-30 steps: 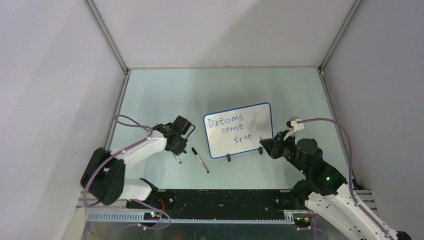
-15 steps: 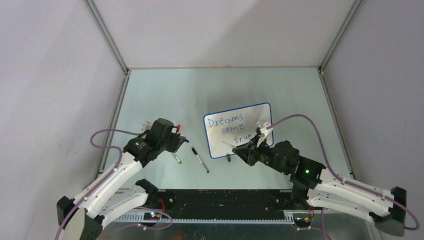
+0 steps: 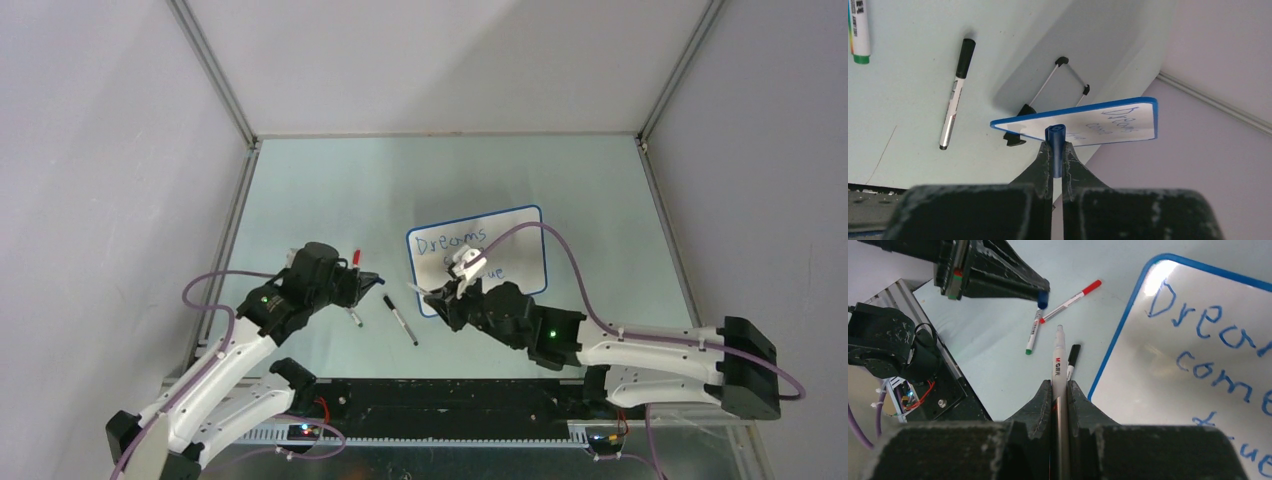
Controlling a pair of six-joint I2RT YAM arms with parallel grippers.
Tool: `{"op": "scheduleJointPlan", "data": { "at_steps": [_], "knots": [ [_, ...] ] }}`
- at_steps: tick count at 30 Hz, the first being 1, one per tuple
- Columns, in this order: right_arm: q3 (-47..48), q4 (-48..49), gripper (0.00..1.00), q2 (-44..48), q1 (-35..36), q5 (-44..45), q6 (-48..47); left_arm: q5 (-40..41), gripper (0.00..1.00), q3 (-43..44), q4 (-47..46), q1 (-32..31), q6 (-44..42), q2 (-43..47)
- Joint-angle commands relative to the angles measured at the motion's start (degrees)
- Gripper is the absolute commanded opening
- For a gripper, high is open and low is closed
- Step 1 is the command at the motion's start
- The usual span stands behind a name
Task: Write a sentence on the whiteboard
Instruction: Insert the whiteboard marker without the cap into the pen cap.
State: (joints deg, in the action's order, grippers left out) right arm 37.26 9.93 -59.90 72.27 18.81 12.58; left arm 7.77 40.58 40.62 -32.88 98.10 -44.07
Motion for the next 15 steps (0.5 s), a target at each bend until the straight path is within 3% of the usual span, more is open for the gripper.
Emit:
{"op": "scheduleJointPlan", "data": {
  "at_steps": [1, 15],
  "knots": [
    [5.0, 5.9, 0.0, -4.1, 1.3, 2.4, -3.3, -4.3, 0.0, -1.4, -3.2, -0.2, 2.2, 0.1],
    [9.3, 4.3, 0.0, -9.3, 3.5, 4.0, -5.2, -5.1, 0.0, -2.6, -4.6, -0.2, 2.8, 1.4]
  ]
}}
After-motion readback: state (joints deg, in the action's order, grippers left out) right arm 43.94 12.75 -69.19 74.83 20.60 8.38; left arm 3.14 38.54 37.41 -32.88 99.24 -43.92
